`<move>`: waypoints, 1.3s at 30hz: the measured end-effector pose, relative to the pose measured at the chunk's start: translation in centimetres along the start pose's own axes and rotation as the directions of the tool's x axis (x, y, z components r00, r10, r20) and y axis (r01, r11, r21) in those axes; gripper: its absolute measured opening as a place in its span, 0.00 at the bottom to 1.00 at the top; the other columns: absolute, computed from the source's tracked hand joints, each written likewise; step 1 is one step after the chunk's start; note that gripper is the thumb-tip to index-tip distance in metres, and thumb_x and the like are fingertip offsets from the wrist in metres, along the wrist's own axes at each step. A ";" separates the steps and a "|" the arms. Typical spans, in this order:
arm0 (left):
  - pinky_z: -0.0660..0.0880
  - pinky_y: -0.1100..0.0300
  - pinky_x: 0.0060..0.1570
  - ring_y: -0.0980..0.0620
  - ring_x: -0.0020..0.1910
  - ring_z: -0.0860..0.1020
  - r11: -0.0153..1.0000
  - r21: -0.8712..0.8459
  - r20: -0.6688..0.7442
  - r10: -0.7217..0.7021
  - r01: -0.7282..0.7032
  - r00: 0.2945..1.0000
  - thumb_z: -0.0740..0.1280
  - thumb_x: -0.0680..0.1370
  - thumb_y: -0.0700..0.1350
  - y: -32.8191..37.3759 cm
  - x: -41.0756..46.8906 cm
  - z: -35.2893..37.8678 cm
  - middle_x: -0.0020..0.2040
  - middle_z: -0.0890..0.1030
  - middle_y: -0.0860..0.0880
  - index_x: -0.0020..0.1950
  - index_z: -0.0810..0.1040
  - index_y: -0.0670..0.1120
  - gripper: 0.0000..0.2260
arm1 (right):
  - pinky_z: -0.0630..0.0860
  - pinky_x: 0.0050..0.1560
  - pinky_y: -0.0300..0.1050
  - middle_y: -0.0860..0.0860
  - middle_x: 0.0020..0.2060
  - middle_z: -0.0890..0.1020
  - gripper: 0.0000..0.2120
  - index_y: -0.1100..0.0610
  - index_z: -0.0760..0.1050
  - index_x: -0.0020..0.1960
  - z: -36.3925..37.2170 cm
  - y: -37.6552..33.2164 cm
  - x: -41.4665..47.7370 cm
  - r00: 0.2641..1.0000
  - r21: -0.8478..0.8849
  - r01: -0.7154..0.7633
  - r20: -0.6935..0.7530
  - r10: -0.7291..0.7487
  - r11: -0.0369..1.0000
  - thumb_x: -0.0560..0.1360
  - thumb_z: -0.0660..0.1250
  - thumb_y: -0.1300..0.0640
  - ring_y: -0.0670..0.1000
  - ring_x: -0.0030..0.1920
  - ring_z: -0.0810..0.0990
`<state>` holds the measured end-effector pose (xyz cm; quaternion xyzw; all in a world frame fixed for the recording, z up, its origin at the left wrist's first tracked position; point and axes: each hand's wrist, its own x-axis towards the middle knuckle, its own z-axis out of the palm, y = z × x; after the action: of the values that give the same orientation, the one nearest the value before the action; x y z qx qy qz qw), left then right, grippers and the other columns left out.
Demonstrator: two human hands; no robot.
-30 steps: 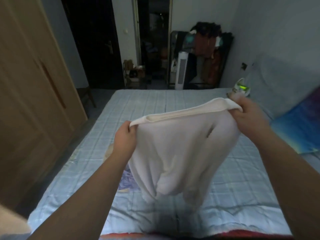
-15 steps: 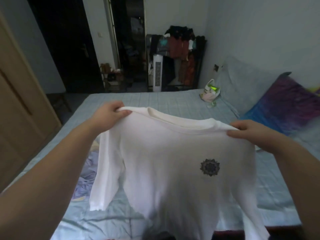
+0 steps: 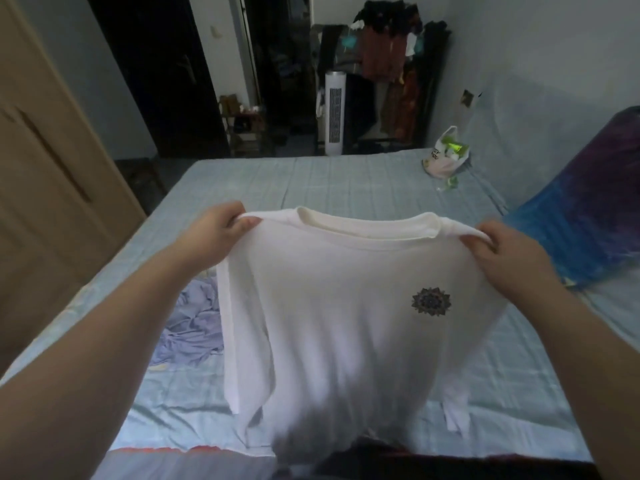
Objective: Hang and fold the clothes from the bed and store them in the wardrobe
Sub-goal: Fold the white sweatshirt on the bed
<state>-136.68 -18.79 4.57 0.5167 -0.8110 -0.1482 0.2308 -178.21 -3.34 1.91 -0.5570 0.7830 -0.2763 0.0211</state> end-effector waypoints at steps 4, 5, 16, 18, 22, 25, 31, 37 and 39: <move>0.67 0.56 0.36 0.53 0.35 0.74 0.996 -0.080 0.206 -0.021 0.039 0.978 0.69 0.79 0.54 -1.9 2.6 1.7 0.35 0.76 0.48 0.39 0.75 0.45 0.15 | 0.65 0.35 0.42 0.47 0.38 0.75 0.11 0.53 0.72 0.43 1.3 1.7 2.5 0.992 0.081 0.040 0.116 -0.049 0.996 0.77 0.65 0.47 0.45 0.38 0.72; 0.68 0.57 0.38 0.55 0.35 0.75 0.991 -0.119 0.288 -0.020 0.056 0.957 0.71 0.78 0.55 -2.4 3.2 1.9 0.36 0.78 0.48 0.40 0.77 0.45 0.15 | 0.65 0.36 0.43 0.48 0.39 0.75 0.11 0.53 0.71 0.43 1.7 2.3 3.2 0.987 0.106 0.047 0.146 -0.062 0.993 0.77 0.65 0.46 0.45 0.39 0.72; 0.72 0.59 0.42 0.55 0.37 0.78 0.929 -0.317 0.346 -0.077 0.193 0.935 0.72 0.78 0.46 -9.4 17.5 12.6 0.38 0.83 0.52 0.42 0.84 0.52 0.05 | 0.68 0.50 0.45 0.51 0.48 0.77 0.07 0.54 0.80 0.54 10.2 6.9 15.1 1.000 -0.037 -0.019 -0.014 0.019 0.999 0.78 0.66 0.56 0.56 0.52 0.76; 0.71 0.61 0.39 0.53 0.39 0.78 0.944 -0.233 0.279 -0.167 0.235 0.946 0.71 0.79 0.44 -9.9 20.1 16.4 0.39 0.82 0.51 0.42 0.81 0.52 0.06 | 0.67 0.49 0.44 0.52 0.47 0.79 0.07 0.54 0.81 0.52 13.1 6.9 17.5 0.994 0.024 -0.102 -0.027 0.103 0.994 0.77 0.66 0.55 0.54 0.49 0.76; 0.62 0.58 0.39 0.45 0.43 0.76 0.896 -0.208 0.193 -0.355 0.392 0.915 0.65 0.81 0.42 -10.5 23.7 25.2 0.41 0.78 0.46 0.48 0.78 0.45 0.04 | 0.66 0.43 0.46 0.51 0.40 0.78 0.06 0.55 0.77 0.48 20.9 8.9 21.9 0.974 0.004 -0.224 0.034 0.224 0.975 0.78 0.62 0.58 0.55 0.44 0.75; 0.65 0.55 0.43 0.41 0.48 0.77 0.856 -0.184 0.185 -0.452 0.482 0.873 0.62 0.82 0.40 -12.6 26.1 32.6 0.41 0.76 0.45 0.46 0.72 0.46 0.06 | 0.73 0.45 0.52 0.56 0.42 0.80 0.11 0.55 0.76 0.48 28.1 12.3 25.0 0.972 -0.142 -0.221 0.050 0.230 0.965 0.79 0.57 0.53 0.60 0.45 0.77; 0.69 0.45 0.58 0.37 0.61 0.73 0.834 0.125 0.109 -0.549 0.537 0.829 0.57 0.83 0.47 -18.2 32.0 45.6 0.58 0.77 0.41 0.59 0.74 0.47 0.09 | 0.73 0.46 0.58 0.60 0.43 0.79 0.14 0.57 0.75 0.51 42.8 19.7 31.0 0.992 -0.351 -0.104 0.028 0.122 0.930 0.80 0.54 0.51 0.65 0.44 0.77; 0.59 0.48 0.50 0.41 0.55 0.70 0.853 0.241 0.033 -0.484 0.463 0.874 0.57 0.81 0.46 -24.9 34.4 56.1 0.53 0.76 0.44 0.55 0.73 0.48 0.08 | 0.69 0.41 0.53 0.60 0.39 0.77 0.16 0.58 0.75 0.48 55.2 25.4 35.4 0.998 -0.401 -0.022 0.042 0.043 0.916 0.78 0.53 0.50 0.64 0.40 0.76; 0.60 0.47 0.51 0.41 0.55 0.70 0.859 0.264 0.042 -0.465 0.439 0.884 0.58 0.80 0.47 -27.1 35.5 59.0 0.52 0.76 0.45 0.53 0.72 0.48 0.06 | 0.69 0.41 0.53 0.59 0.39 0.77 0.16 0.58 0.75 0.48 58.8 27.3 36.8 0.998 -0.414 -0.004 0.055 0.030 0.910 0.79 0.53 0.50 0.63 0.40 0.75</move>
<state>-159.67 -62.32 -50.67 0.7090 -0.6897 -0.1228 0.0809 -195.58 -53.79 -50.23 -0.5500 0.8275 -0.0871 -0.0713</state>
